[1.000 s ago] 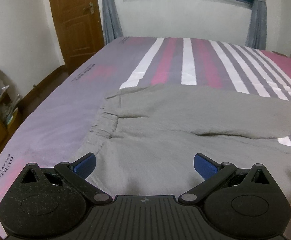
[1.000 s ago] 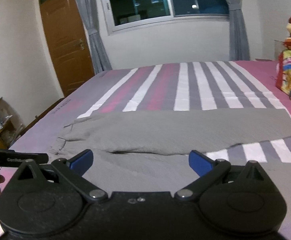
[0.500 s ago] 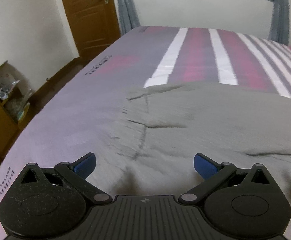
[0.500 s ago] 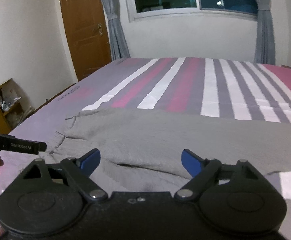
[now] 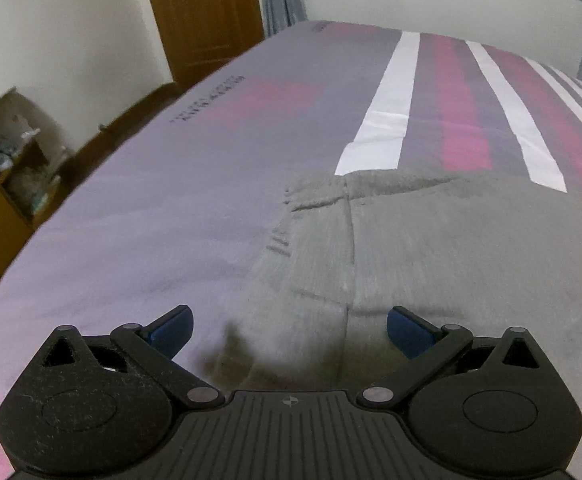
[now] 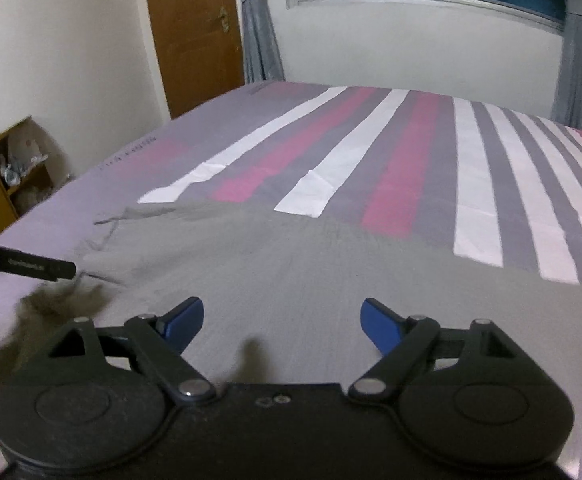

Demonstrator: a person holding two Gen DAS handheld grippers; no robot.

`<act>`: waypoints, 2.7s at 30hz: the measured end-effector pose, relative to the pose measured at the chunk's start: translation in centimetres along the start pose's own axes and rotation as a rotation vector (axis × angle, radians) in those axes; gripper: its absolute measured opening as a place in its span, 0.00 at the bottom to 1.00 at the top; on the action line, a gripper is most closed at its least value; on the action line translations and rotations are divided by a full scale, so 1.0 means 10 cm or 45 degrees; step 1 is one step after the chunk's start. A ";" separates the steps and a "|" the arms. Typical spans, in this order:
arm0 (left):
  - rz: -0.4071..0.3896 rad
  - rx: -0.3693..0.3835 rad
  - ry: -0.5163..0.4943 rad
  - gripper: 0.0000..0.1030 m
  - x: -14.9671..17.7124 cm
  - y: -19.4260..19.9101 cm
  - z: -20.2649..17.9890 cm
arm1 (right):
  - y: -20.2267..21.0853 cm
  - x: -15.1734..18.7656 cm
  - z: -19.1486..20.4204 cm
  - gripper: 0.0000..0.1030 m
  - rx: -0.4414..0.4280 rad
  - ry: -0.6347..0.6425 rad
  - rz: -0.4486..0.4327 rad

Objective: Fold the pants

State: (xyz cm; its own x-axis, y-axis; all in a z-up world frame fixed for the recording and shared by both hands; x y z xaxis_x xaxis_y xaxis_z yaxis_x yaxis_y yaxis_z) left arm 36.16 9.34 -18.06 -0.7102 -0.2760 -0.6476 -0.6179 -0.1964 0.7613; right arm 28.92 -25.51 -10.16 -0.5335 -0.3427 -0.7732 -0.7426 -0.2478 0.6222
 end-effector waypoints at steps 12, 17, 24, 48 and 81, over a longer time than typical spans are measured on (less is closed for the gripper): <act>0.068 0.071 -0.035 0.99 -0.24 -0.69 -0.13 | -0.96 -0.32 -0.43 0.84 -0.030 0.079 0.120; 0.069 0.147 0.033 0.80 -0.22 -0.74 -0.11 | -1.25 -0.38 -0.49 0.80 0.004 0.162 0.178; 0.041 0.156 0.000 0.53 -0.18 -0.65 -0.14 | -1.37 -0.36 -0.48 0.41 -0.114 0.212 0.214; -0.061 0.136 -0.008 0.25 0.72 1.04 0.62 | 1.00 0.94 1.20 0.07 -0.291 0.298 0.087; 0.267 0.349 0.620 0.16 1.31 1.02 1.20 | 1.33 1.62 0.33 0.43 -0.163 -0.674 0.173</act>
State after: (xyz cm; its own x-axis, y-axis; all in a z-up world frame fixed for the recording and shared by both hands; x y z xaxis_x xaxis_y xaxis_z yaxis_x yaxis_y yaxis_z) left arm 16.50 14.97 -19.19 -0.6302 -0.6949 -0.3464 -0.5919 0.1412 0.7936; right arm 9.05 -31.40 -14.80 -0.7758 0.1144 -0.6205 -0.6157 -0.3523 0.7049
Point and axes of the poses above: each gripper's, at about its wrist camera, not at the fingertips, and y roughly against the way its jaws point, z to its left, x to its underside, the point moved 1 cm from there along -y, roughly the way its jaws point, and after that the axes turned 15 degrees about y, right-handed, at the moved point
